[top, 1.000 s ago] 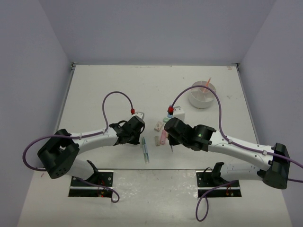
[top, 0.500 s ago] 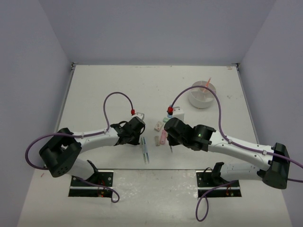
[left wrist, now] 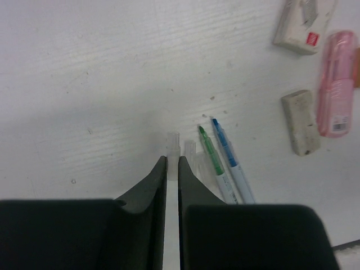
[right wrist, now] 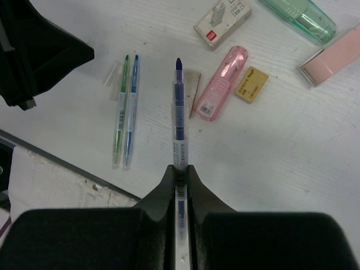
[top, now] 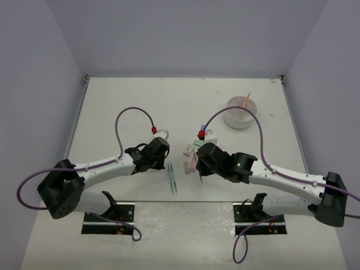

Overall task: Sort the stationery into containers
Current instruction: Close the pen cap on the pen.

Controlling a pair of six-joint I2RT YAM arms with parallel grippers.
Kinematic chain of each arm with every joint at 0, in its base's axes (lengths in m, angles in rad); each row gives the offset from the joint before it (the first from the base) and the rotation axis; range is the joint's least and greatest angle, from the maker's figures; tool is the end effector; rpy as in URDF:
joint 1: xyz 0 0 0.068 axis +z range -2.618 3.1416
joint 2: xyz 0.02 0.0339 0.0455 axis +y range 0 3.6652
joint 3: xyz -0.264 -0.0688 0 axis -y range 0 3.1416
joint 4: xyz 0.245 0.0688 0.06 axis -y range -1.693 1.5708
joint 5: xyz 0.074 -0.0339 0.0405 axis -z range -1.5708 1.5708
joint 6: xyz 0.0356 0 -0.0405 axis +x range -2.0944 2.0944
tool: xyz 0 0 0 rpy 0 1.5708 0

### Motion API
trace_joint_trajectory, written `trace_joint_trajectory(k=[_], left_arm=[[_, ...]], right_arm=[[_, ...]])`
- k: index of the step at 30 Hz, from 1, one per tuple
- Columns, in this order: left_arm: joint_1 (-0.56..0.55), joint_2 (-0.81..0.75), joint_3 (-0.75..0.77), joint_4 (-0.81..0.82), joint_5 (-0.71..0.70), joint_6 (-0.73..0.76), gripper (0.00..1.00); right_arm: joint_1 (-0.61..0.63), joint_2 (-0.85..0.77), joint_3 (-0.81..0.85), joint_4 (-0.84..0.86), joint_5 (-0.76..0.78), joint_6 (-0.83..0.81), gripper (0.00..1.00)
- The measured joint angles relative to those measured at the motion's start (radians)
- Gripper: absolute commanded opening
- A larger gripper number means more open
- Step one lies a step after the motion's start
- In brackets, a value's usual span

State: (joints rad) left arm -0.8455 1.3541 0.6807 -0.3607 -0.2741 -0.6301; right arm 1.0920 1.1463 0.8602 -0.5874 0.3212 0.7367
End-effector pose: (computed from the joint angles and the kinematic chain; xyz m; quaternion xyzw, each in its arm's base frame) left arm 0.1714 -0.1788 0.1724 0.0667 0.9535 -0.0792 0.2830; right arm 0.1171 0.2011 0.2599 -0.1102 0.9228 0.1754 0.3249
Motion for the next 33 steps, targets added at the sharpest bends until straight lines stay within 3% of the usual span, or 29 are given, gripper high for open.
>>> trace_joint_trajectory(k=[9, 15, 18, 24, 33], left_arm=[[0.0, -0.302, -0.013, 0.034, -0.023, -0.063, 0.0], [0.0, -0.658, -0.18, 0.323, 0.093, -0.136, 0.0], [0.0, -0.76, -0.268, 0.464, 0.146, -0.171, 0.0], [0.0, -0.786, -0.343, 0.62, 0.229, -0.218, 0.0], [0.0, -0.777, -0.391, 0.761, 0.292, -0.247, 0.0]], right_arm=[[0.0, -0.157, -0.157, 0.252, -0.181, -0.056, 0.0], [0.001, -0.261, -0.301, 0.488, -0.305, -0.043, 0.0], [0.001, -0.266, -0.326, 0.594, -0.346, -0.037, 0.0], [0.01, -0.269, -0.34, 0.731, -0.404, -0.026, 0.0], [0.024, -0.262, -0.34, 0.792, -0.427, -0.015, 0.0]])
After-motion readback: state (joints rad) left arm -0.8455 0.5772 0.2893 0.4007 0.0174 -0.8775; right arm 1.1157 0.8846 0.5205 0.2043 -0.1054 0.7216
